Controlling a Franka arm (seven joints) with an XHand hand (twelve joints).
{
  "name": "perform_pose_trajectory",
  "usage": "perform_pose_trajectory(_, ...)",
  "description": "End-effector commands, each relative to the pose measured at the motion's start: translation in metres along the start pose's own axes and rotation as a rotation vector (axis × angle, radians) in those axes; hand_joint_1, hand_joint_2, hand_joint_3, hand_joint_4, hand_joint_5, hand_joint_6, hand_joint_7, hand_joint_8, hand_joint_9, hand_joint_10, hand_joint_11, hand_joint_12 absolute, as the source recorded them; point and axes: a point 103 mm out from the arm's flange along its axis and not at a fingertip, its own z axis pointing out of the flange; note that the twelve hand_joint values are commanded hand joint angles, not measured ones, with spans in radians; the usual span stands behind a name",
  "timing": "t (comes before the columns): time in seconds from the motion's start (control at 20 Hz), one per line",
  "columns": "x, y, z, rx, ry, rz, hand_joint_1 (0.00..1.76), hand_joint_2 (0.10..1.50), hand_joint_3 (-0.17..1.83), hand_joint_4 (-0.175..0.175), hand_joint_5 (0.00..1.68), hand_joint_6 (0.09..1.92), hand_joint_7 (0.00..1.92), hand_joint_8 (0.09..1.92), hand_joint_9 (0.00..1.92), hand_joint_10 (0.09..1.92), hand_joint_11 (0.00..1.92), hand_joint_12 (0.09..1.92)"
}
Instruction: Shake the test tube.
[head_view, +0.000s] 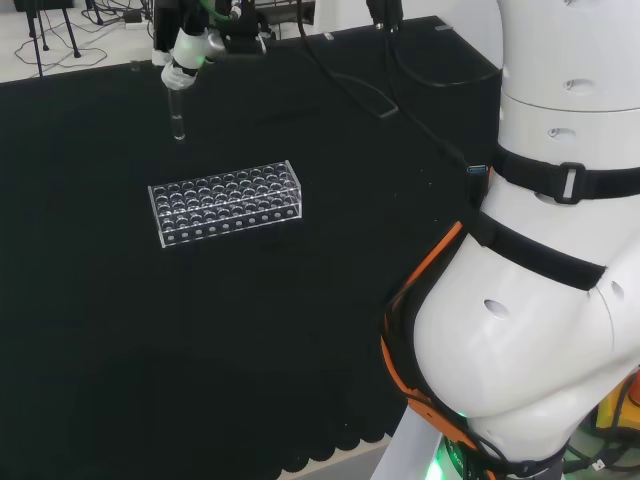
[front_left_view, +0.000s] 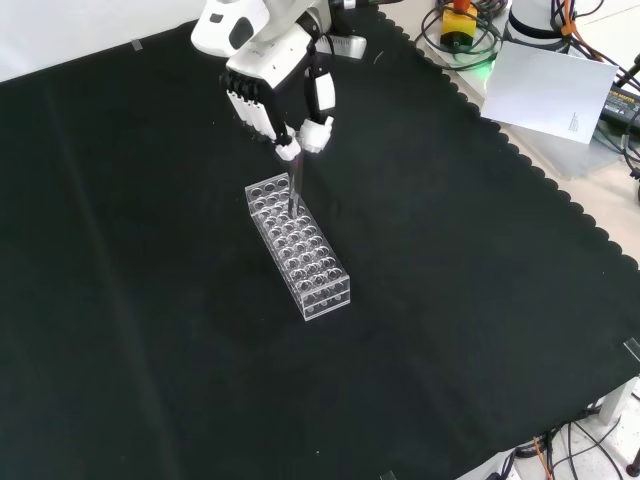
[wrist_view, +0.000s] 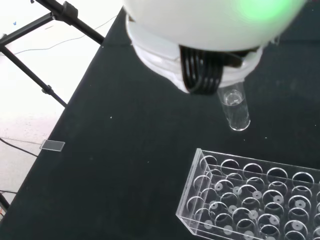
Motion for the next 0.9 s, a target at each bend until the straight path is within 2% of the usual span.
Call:
perform_pose_trajectory(0.05,-0.051,-0.017,0.005,0.021,-0.028,0.088,1.44,0.57,0.69,-0.175,1.44,0.1,1.47,0.61,1.51,0.22,1.44,1.03)
perform_pose_trajectory(0.15,-0.076,-0.028,0.005,0.028,-0.043,0.133,1.38,0.56,0.72,-0.175,1.45,0.1,1.48,0.58,1.62,0.27,1.45,1.03)
perform_pose_trajectory(0.3,-0.107,-0.044,0.004,0.036,-0.071,0.203,1.34,0.56,0.74,-0.175,1.45,0.09,1.48,0.57,1.67,0.29,1.45,1.03)
perform_pose_trajectory(0.5,-0.134,-0.06,0.0,0.04,-0.096,0.272,1.34,0.56,0.74,-0.175,1.46,0.09,1.48,0.57,1.68,0.29,1.45,1.03)
perform_pose_trajectory(0.7,-0.148,-0.067,-0.004,0.035,-0.109,0.304,1.34,0.56,0.74,-0.175,1.46,0.09,1.48,0.57,1.68,0.29,1.46,1.03)
perform_pose_trajectory(0.9,-0.148,-0.066,-0.007,0.028,-0.106,0.296,1.34,0.56,0.74,-0.175,1.46,0.09,1.48,0.57,1.68,0.29,1.46,1.03)
